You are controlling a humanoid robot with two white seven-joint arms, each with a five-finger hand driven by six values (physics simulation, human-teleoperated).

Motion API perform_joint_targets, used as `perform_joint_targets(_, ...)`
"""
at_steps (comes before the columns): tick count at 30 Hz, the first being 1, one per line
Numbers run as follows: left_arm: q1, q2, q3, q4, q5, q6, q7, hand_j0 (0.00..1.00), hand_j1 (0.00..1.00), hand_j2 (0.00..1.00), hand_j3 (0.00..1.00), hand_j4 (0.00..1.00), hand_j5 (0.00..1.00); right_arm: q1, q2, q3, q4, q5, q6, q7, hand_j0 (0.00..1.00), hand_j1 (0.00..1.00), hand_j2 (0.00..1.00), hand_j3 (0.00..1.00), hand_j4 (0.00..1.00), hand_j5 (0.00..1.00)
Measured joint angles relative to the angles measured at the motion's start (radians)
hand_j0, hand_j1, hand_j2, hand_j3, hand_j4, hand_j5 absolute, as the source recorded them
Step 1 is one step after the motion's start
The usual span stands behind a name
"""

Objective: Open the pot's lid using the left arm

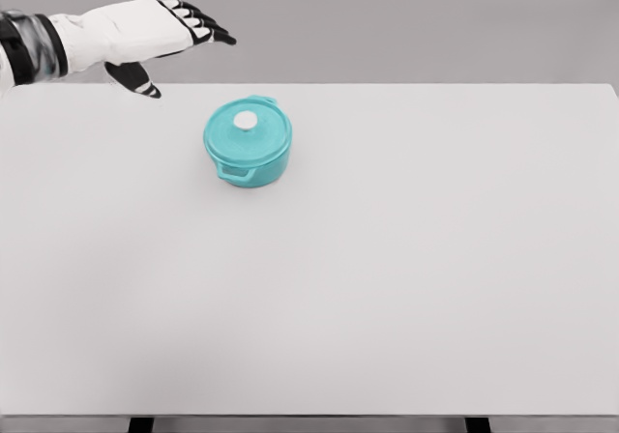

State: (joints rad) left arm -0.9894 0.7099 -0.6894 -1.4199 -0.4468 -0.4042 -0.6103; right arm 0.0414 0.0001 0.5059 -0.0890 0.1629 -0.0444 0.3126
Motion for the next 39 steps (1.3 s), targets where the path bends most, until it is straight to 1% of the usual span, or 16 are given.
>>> perform_joint_targets(1,0.008,-0.005,-0.062,0.05,0.003,-0.008,0.0,1.0,1.0,1.0,1.0,1.0,1.0,0.0,0.0,0.0,0.0,0.0,0.0,0.0,1.0,1.0,1.0,1.0,1.0,1.0)
perform_joint_targets(2,0.017,-0.016,-0.106,0.086,0.004,-0.012,-0.001,1.0,1.0,1.0,1.0,1.0,1.0,0.0,0.0,0.0,0.0,0.0,0.0,0.0,1.0,1.0,1.0,1.0,1.0,1.0)
perform_joint_targets(3,0.011,-0.028,-0.138,0.114,0.007,-0.013,-0.001,1.0,1.0,1.0,1.0,1.0,1.0,0.0,0.0,0.0,0.0,0.0,0.0,0.0,1.0,1.0,1.0,1.0,1.0,1.0)
perform_joint_targets(5,-0.023,-0.052,-0.178,0.159,0.012,-0.015,-0.001,1.0,1.0,1.0,1.0,1.0,1.0,0.0,0.0,0.0,0.0,0.0,0.0,0.0,1.0,1.0,1.0,1.0,1.0,1.0)
perform_joint_targets(8,-0.069,-0.109,-0.206,0.239,0.016,-0.016,-0.001,1.0,1.0,1.0,1.0,1.0,1.0,0.0,0.0,0.0,0.0,0.0,0.0,0.0,1.0,1.0,1.0,1.0,1.0,1.0)
perform_joint_targets(10,-0.097,-0.152,-0.214,0.311,0.017,-0.019,-0.001,1.0,1.0,1.0,1.0,1.0,1.0,0.0,0.0,0.0,0.0,0.0,0.0,0.0,1.0,1.0,1.0,1.0,1.0,1.0)
perform_joint_targets(12,-0.106,-0.187,-0.22,0.37,0.017,-0.021,-0.001,1.0,1.0,1.0,1.0,1.0,1.0,0.0,0.0,0.0,0.0,0.0,0.0,0.0,1.0,1.0,1.0,1.0,1.0,1.0)
perform_joint_targets(14,-0.112,-0.217,-0.223,0.405,0.016,-0.022,-0.001,1.0,1.0,1.0,1.0,1.0,1.0,0.0,0.0,0.0,0.0,0.0,0.0,0.0,1.0,1.0,1.0,1.0,1.0,1.0)
perform_joint_targets(19,-0.12,-0.265,-0.229,0.438,0.016,-0.019,-0.001,1.0,1.0,1.0,1.0,1.0,1.0,0.0,0.0,0.0,0.0,0.0,0.0,0.0,1.0,1.0,1.0,1.0,1.0,1.0)
perform_joint_targets(20,-0.12,-0.27,-0.23,0.441,0.016,-0.018,-0.001,0.97,0.97,0.97,0.97,0.97,0.97,0.0,0.0,0.0,0.0,0.0,0.0,0.0,1.0,1.0,1.0,1.0,1.0,1.0)
perform_joint_targets(23,-0.12,-0.285,-0.234,0.467,0.014,-0.018,-0.001,0.96,0.96,0.96,0.96,0.96,0.96,0.0,0.0,0.0,0.0,0.0,0.0,0.0,1.0,1.0,1.0,1.0,1.0,1.0)
perform_joint_targets(26,-0.121,-0.294,-0.237,0.487,0.01,-0.018,-0.001,0.91,0.91,0.91,0.91,0.91,0.91,0.0,0.0,0.0,0.0,0.0,0.0,0.0,1.0,1.0,1.0,1.0,1.0,1.0)
perform_joint_targets(28,-0.126,-0.297,-0.241,0.494,0.009,-0.018,-0.001,0.83,0.83,0.83,0.83,0.83,0.83,0.0,0.0,0.0,0.0,0.0,0.0,0.0,1.0,1.0,1.0,1.0,1.0,1.0)
perform_joint_targets(29,-0.127,-0.298,-0.247,0.495,0.009,-0.018,-0.001,0.82,0.82,0.82,0.82,0.82,0.82,0.0,0.0,0.0,0.0,0.0,0.0,0.0,1.0,1.0,1.0,1.0,1.0,1.0)
perform_joint_targets(30,-0.127,-0.298,-0.253,0.497,0.009,-0.018,-0.001,0.8,0.8,0.8,0.8,0.8,0.8,0.0,0.0,0.0,0.0,0.0,0.0,0.0,1.0,1.0,1.0,1.0,1.0,1.0)
perform_joint_targets(39,-0.127,-0.311,-0.283,0.503,0.008,-0.018,-0.001,0.78,0.78,0.78,0.78,0.78,0.78,0.0,0.0,0.0,0.0,0.0,0.0,0.0,1.0,1.0,1.0,1.0,1.0,1.0)
